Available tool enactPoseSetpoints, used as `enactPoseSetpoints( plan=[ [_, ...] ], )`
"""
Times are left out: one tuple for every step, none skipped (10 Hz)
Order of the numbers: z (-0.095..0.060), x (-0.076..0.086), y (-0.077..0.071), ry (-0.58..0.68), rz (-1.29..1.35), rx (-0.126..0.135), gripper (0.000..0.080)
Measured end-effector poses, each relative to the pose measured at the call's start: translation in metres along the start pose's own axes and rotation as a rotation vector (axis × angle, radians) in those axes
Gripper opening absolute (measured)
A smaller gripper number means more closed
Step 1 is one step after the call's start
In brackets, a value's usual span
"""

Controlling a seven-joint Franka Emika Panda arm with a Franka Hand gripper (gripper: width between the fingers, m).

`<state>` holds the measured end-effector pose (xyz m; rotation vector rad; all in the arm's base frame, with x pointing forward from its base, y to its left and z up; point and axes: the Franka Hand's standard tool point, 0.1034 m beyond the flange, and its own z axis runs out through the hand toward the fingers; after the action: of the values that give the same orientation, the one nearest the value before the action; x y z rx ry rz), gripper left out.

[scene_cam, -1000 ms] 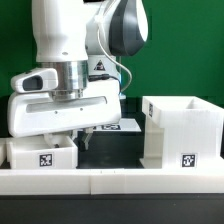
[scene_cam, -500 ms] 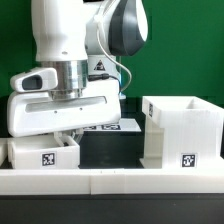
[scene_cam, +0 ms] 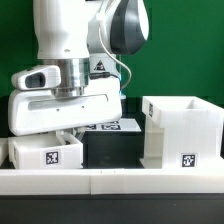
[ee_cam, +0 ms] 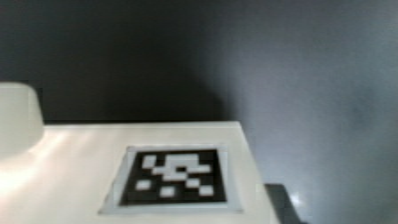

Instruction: Assemble drawer

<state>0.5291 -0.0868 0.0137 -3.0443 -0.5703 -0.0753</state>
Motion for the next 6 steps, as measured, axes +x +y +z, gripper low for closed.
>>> enactPoseSetpoints(
  plan=[
    [-0.0027,0.0046,-0.0080,-0.026,-0.055,0.010,0.0042],
    [-0.0036,0.0053,-0.0139,-0.060,-0.075,0.046,0.0042],
    [-0.0045,0.0065,-0.0155,-0.067,-0.092,0.052,0.0042],
    [-0.0037,0.0059,-0.0153,-0.067,-0.103,0.052,0.0042],
    [-0.0030,0.0053,-0.0152,-0.068,-0.101,0.053,0.0042],
    [-0.0029,0.0049,-0.0148,-0.069,-0.127,0.052,0.0042]
  ],
)
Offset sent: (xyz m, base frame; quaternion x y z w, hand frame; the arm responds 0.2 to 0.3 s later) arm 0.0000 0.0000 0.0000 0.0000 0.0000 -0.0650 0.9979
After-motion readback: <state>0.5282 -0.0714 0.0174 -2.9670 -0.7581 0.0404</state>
